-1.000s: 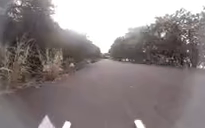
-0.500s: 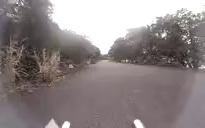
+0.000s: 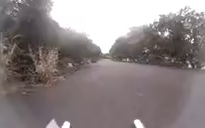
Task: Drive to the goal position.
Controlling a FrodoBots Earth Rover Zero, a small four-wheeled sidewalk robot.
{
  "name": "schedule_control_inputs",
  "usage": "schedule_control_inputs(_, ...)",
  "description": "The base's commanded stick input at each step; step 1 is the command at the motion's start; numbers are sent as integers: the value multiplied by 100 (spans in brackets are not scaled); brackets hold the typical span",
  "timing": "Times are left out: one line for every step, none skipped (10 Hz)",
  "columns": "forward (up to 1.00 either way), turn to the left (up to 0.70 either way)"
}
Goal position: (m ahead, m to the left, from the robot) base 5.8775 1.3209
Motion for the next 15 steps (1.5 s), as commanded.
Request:
schedule_control_inputs(50, 0)
schedule_control_inputs(50, 0)
schedule_control_inputs(50, 0)
schedule_control_inputs(50, 0)
schedule_control_inputs(50, 0)
schedule_control_inputs(50, 0)
schedule_control_inputs(50, 0)
schedule_control_inputs(50, 0)
schedule_control_inputs(50, 0)
schedule_control_inputs(50, 0)
schedule_control_inputs(50, 0)
schedule_control_inputs(50, 0)
schedule_control_inputs(50, 0)
schedule_control_inputs(50, 0)
schedule_control_inputs(50, 0)
